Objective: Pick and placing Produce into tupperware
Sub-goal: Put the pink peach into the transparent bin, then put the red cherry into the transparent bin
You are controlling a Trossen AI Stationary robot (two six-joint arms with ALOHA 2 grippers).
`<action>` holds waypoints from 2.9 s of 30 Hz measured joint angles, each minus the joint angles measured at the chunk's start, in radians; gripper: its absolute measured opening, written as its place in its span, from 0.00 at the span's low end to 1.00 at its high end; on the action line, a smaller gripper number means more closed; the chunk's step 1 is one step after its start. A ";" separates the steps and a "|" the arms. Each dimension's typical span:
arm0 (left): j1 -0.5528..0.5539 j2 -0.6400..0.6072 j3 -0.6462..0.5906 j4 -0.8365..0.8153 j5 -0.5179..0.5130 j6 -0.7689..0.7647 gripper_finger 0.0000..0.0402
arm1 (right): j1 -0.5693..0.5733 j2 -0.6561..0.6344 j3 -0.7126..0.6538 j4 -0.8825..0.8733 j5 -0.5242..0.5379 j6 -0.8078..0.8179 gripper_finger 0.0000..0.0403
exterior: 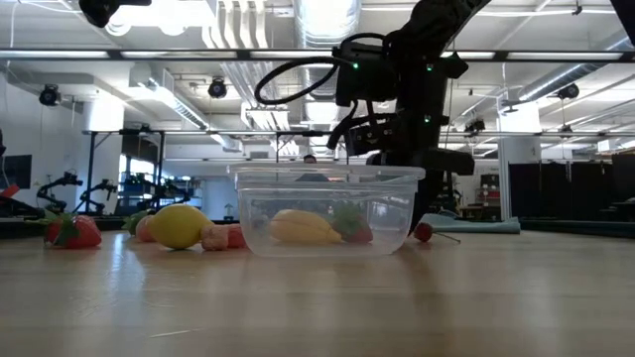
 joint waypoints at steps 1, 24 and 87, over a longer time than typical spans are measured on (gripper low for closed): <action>0.000 0.000 0.000 0.000 0.000 0.000 0.00 | 0.000 0.000 0.000 0.009 -0.001 0.006 0.28; 0.000 0.000 0.000 0.000 0.000 0.000 0.00 | 0.005 0.000 -0.001 0.064 -0.035 0.005 0.48; 0.000 0.009 0.000 0.003 0.001 -0.024 0.00 | 0.071 -0.056 0.251 -0.190 0.037 0.318 0.55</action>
